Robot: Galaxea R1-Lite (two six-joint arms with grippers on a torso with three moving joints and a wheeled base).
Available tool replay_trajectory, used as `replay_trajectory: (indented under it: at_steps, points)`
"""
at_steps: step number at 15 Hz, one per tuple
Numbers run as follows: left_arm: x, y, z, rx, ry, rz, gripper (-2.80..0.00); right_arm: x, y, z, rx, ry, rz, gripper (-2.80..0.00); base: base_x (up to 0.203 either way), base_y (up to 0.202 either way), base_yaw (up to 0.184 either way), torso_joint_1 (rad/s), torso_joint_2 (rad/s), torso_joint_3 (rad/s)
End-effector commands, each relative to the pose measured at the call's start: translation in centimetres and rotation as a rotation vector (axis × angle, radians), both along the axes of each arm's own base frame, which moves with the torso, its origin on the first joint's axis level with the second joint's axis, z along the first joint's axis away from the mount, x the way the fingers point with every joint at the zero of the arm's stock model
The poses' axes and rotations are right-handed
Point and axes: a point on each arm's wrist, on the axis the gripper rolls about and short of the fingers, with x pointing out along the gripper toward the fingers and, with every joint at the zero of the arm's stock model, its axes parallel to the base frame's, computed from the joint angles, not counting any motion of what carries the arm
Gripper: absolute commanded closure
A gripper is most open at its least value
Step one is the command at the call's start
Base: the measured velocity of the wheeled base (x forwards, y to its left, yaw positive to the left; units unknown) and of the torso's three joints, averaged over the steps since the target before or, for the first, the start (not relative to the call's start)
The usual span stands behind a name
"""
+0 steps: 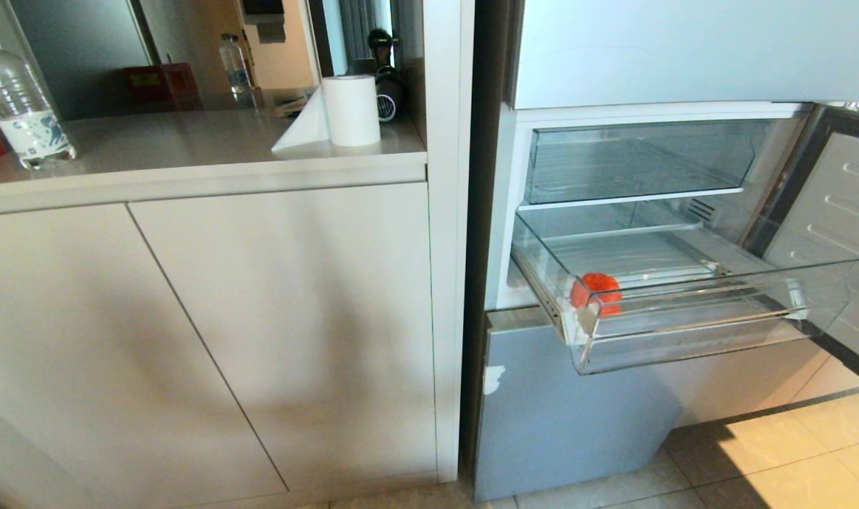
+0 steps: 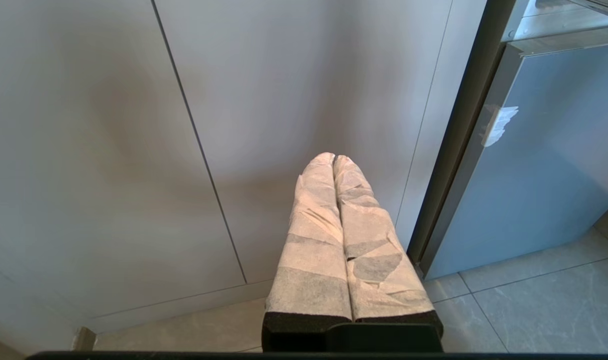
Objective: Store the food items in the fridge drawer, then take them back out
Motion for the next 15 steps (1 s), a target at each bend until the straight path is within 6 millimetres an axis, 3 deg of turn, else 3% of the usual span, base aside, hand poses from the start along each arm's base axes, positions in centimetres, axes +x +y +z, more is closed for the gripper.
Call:
replay_trajectory:
  at_steps: [1,10,11,12,15]
  points:
    - [0.0,0.0,0.0,0.001,0.000,0.000,0.00,-0.6,0.1,-0.5,0.006,-0.002,-0.005,0.00,0.000,0.000,0.000,0.000,0.00,0.000]
    - [0.0,0.0,0.0,0.000,0.000,-0.001,0.00,-1.0,0.2,-1.8,0.035,-0.005,0.009,0.00,0.000,0.000,0.000,0.000,0.00,0.000]
    - [0.0,0.0,0.0,0.000,0.000,0.000,0.00,-1.0,0.2,-1.8,0.036,-0.005,0.009,-2.46,0.000,0.000,0.000,0.000,0.00,0.000]
    - [0.0,0.0,0.0,0.000,0.000,-0.001,0.00,-1.1,0.2,-1.8,0.035,-0.005,0.009,-2.80,0.000,0.000,0.000,0.000,0.00,0.000]
    - [0.0,0.0,0.0,-0.001,0.000,0.000,0.00,-1.1,0.2,-1.9,0.036,-0.006,0.013,-2.80,0.000,0.000,0.000,0.000,0.00,0.000]
